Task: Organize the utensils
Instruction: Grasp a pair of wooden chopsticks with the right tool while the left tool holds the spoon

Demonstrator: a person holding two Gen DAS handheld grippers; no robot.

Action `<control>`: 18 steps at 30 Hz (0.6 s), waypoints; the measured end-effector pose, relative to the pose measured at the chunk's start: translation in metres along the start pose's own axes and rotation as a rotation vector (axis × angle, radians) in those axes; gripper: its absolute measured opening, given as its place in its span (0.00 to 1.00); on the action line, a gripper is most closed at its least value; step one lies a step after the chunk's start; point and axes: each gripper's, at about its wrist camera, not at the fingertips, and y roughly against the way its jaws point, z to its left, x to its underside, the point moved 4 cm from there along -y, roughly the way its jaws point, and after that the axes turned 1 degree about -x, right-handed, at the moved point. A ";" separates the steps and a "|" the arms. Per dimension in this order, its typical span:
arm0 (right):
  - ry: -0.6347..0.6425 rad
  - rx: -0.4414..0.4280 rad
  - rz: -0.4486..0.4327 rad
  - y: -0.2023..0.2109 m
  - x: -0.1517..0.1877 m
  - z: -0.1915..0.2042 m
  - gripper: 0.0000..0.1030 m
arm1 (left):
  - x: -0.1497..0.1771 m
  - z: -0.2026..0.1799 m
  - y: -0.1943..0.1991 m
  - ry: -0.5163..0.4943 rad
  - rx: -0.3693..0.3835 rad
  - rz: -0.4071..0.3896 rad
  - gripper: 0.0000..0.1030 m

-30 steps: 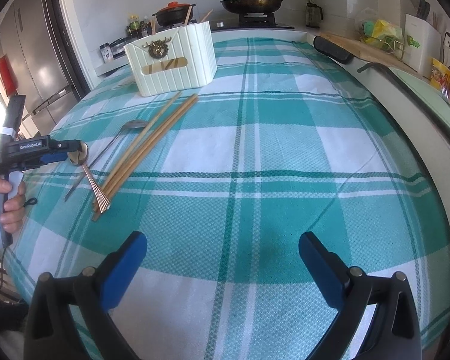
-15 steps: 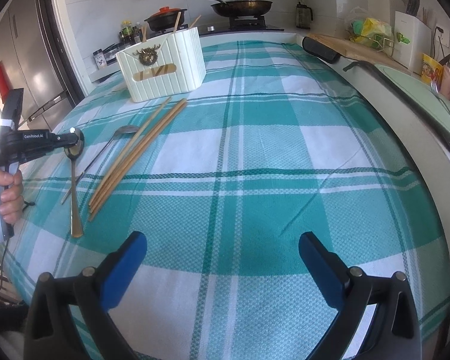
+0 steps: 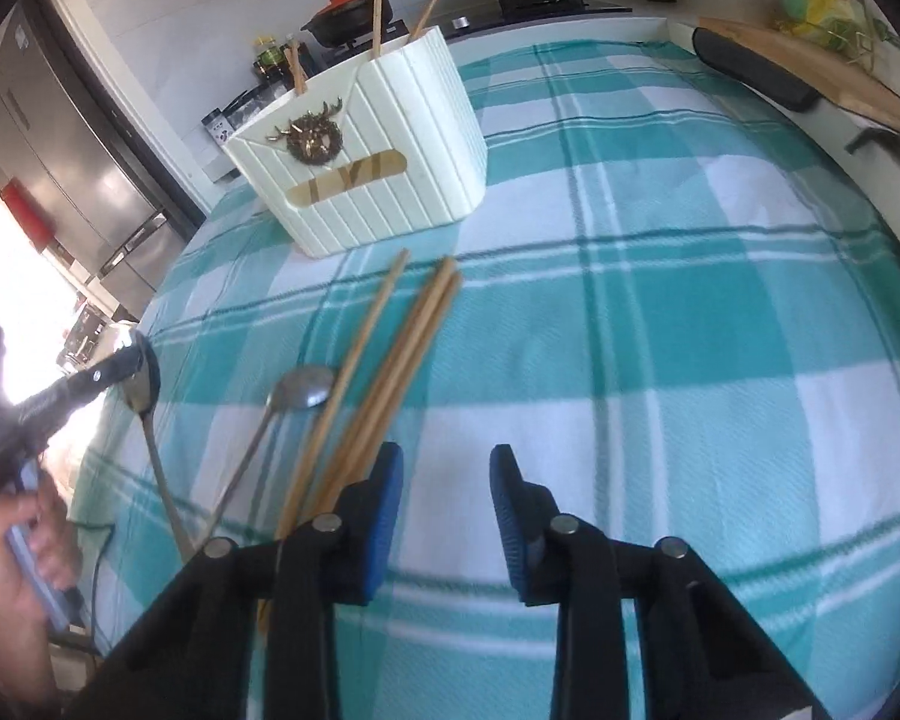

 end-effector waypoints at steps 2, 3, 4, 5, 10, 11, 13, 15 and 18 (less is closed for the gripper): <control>0.001 0.004 0.034 -0.022 -0.012 0.008 0.19 | -0.001 0.000 0.001 -0.004 -0.004 -0.006 0.00; 0.007 0.018 0.050 -0.032 -0.016 0.011 0.18 | -0.001 0.000 0.001 -0.004 -0.004 -0.007 0.00; 0.017 0.032 0.068 -0.041 -0.017 0.014 0.16 | -0.001 0.000 0.001 -0.005 -0.004 -0.008 0.00; 0.039 0.048 0.056 -0.043 -0.020 0.017 0.16 | 0.000 0.001 0.000 -0.006 -0.005 -0.008 0.00; 0.118 0.089 0.134 -0.044 -0.020 0.025 0.15 | 0.000 0.003 -0.002 -0.006 -0.001 -0.005 0.00; 0.121 0.107 0.158 -0.042 -0.019 0.023 0.14 | 0.000 0.003 -0.002 -0.007 0.000 -0.005 0.00; 0.111 0.110 0.180 -0.043 -0.022 0.020 0.15 | 0.000 0.001 -0.004 -0.006 0.005 -0.004 0.00; 0.099 0.106 0.186 -0.048 -0.027 0.019 0.15 | -0.001 -0.001 -0.008 -0.007 0.010 0.000 0.00; 0.142 0.154 0.190 -0.058 -0.037 0.025 0.13 | -0.003 -0.003 -0.011 -0.004 0.013 0.003 0.00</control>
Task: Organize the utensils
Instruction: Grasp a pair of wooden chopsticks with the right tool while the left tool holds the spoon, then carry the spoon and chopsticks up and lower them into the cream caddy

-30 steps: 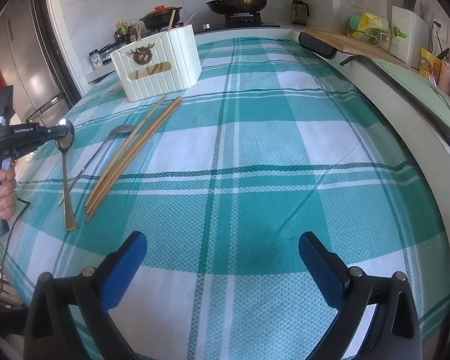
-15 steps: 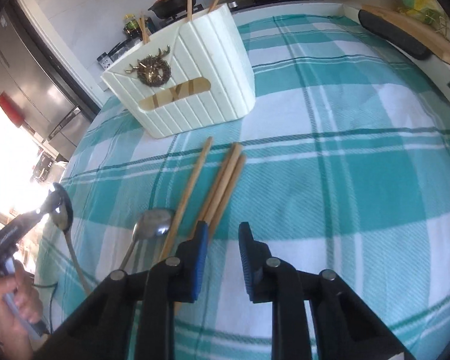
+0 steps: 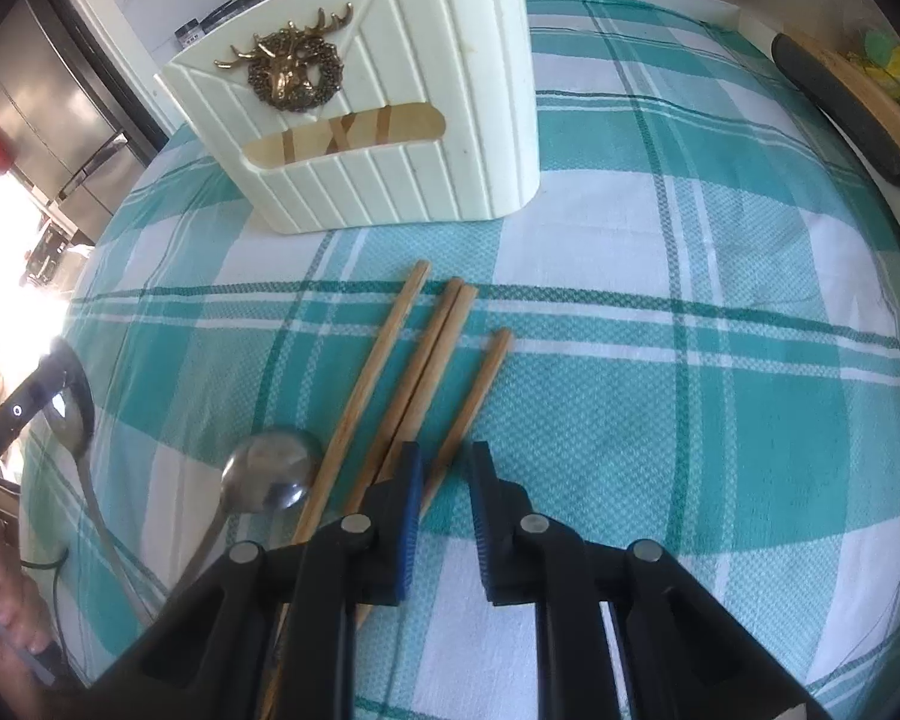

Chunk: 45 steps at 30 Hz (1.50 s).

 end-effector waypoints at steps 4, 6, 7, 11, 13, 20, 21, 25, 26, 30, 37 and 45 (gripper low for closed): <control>0.069 0.044 0.020 -0.004 -0.006 0.008 0.13 | 0.001 -0.002 0.003 -0.002 -0.002 -0.002 0.00; 0.084 0.040 0.030 -0.003 -0.002 0.008 0.11 | 0.001 -0.001 0.006 -0.002 0.000 -0.004 0.00; 0.079 0.045 0.040 0.000 0.002 0.004 0.08 | 0.001 -0.001 0.009 0.000 0.002 -0.005 0.00; 0.036 0.038 0.039 0.010 0.017 -0.014 0.06 | -0.002 -0.001 0.020 0.014 0.023 -0.020 0.00; 0.017 0.019 0.046 0.011 0.019 -0.019 0.06 | -0.005 -0.004 0.023 0.010 0.029 -0.027 0.00; 0.041 0.031 0.065 0.000 -0.006 -0.012 0.19 | -0.014 -0.015 0.030 -0.015 0.034 -0.047 0.00; 0.054 0.036 0.067 -0.001 -0.009 -0.010 0.19 | -0.015 -0.015 0.031 -0.013 0.036 -0.048 0.00; 0.012 -0.010 0.032 0.006 -0.010 -0.019 0.06 | -0.018 -0.019 0.041 -0.014 0.052 -0.056 0.00; -0.005 -0.028 -0.008 0.016 -0.010 -0.023 0.06 | -0.019 -0.021 0.045 -0.019 0.055 -0.063 0.00; -0.024 -0.104 -0.213 0.078 -0.004 -0.023 0.06 | -0.026 -0.027 0.064 -0.043 0.063 -0.099 0.00; 0.058 -0.110 -0.546 0.187 0.009 -0.005 0.06 | -0.046 -0.044 0.097 -0.097 0.070 -0.178 0.00; 0.129 -0.111 -0.797 0.235 0.001 0.013 0.06 | -0.070 -0.058 0.111 -0.169 0.047 -0.208 0.00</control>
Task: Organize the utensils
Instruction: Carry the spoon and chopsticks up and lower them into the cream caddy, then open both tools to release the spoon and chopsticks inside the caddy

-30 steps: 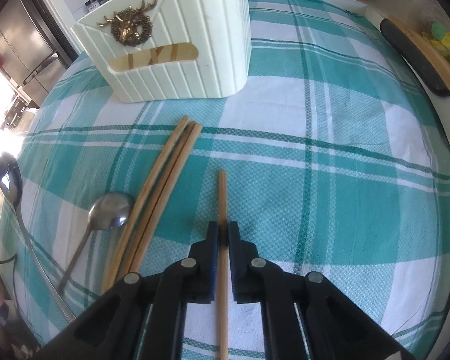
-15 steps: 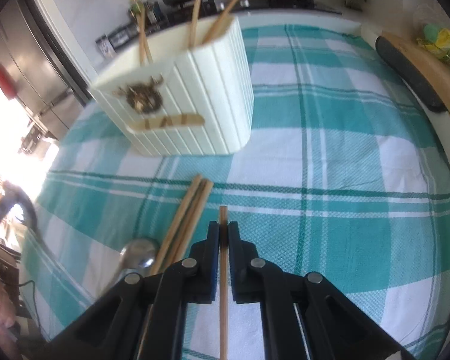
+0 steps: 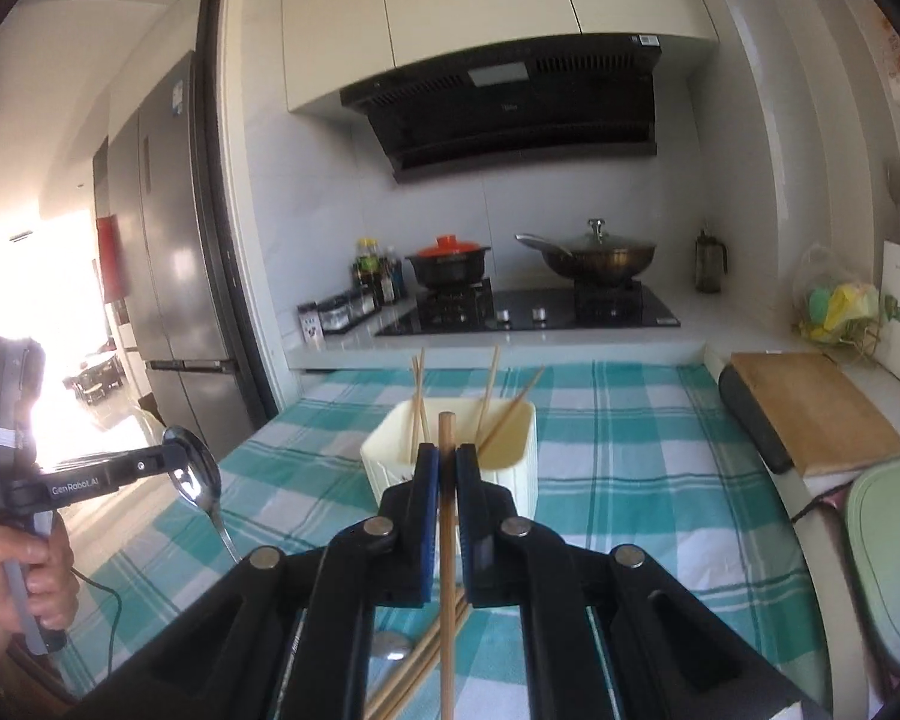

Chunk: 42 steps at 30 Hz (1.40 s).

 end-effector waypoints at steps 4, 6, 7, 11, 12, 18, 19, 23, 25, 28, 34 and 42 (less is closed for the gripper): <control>-0.009 -0.013 0.015 -0.025 -0.008 0.000 0.06 | -0.021 0.001 -0.005 -0.013 -0.005 0.000 0.00; -0.016 -0.014 0.011 -0.037 -0.020 -0.001 0.06 | -0.036 0.001 -0.006 -0.019 -0.003 -0.013 0.00; -0.019 -0.017 0.004 -0.042 -0.027 -0.001 0.06 | -0.044 0.001 -0.006 -0.024 -0.004 -0.023 0.00; -0.029 -0.017 -0.040 -0.066 -0.066 -0.005 0.06 | -0.085 0.000 -0.008 -0.042 -0.018 -0.079 0.00; -0.032 -0.019 -0.055 -0.073 -0.076 -0.007 0.06 | -0.096 -0.001 -0.010 -0.048 -0.023 -0.095 0.00; -0.023 -0.001 -0.131 -0.122 -0.133 -0.014 0.06 | -0.153 -0.005 -0.043 -0.098 -0.082 -0.170 0.00; -0.022 0.000 -0.139 -0.131 -0.138 -0.016 0.06 | -0.158 -0.005 -0.052 -0.105 -0.091 -0.174 0.00; 0.010 0.018 -0.146 -0.166 -0.140 -0.023 0.06 | -0.163 -0.010 -0.095 -0.125 -0.113 -0.152 0.00; 0.022 0.019 -0.119 -0.184 -0.131 -0.029 0.06 | -0.157 -0.013 -0.119 -0.133 -0.115 -0.123 0.00; 0.011 0.010 -0.053 -0.208 -0.107 -0.040 0.06 | -0.142 -0.017 -0.155 -0.137 -0.110 -0.057 0.00; -0.073 0.002 0.081 -0.228 -0.060 -0.063 0.06 | -0.106 -0.023 -0.202 -0.152 -0.084 0.070 0.01; -0.103 0.046 0.128 -0.204 -0.045 -0.070 0.65 | -0.086 -0.016 -0.171 -0.101 -0.091 0.072 0.77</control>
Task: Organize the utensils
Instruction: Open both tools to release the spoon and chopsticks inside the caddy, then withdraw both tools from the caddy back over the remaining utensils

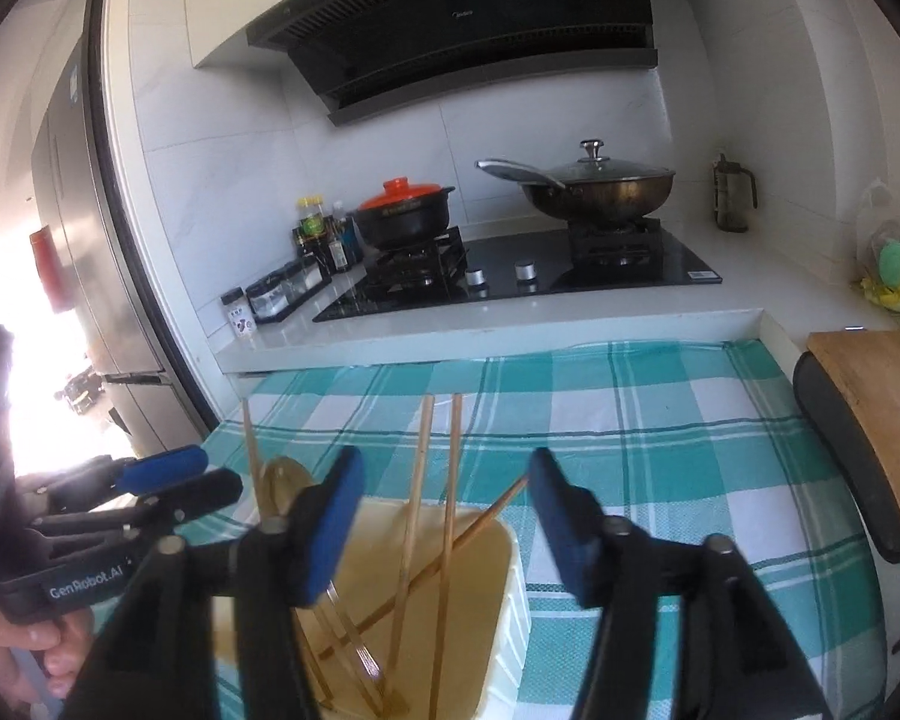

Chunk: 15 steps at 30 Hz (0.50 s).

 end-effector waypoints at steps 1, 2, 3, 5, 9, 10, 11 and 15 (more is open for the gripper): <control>0.014 0.012 -0.001 0.010 0.000 0.001 0.69 | 0.002 0.003 0.009 -0.003 -0.002 -0.005 0.81; 0.032 0.029 0.006 0.020 0.001 0.002 0.75 | 0.005 0.006 0.019 -0.009 -0.003 -0.002 0.83; 0.050 0.048 0.017 0.029 0.003 0.003 0.77 | 0.010 0.011 0.032 -0.018 -0.010 0.007 0.88; 0.087 0.074 0.054 0.049 0.012 0.006 0.78 | 0.019 0.022 0.058 -0.044 -0.046 0.022 0.96; 0.172 0.123 0.186 0.085 0.042 0.009 0.82 | 0.042 0.043 0.110 -0.157 -0.158 0.075 0.98; 0.193 0.131 0.225 0.094 0.051 0.009 0.82 | 0.049 0.048 0.122 -0.192 -0.191 0.092 0.99; 0.214 0.135 0.266 0.102 0.062 0.009 0.82 | 0.055 0.052 0.133 -0.222 -0.223 0.101 0.99; 0.269 0.109 0.381 0.137 0.105 0.008 0.82 | 0.089 0.069 0.172 -0.218 -0.363 0.118 1.00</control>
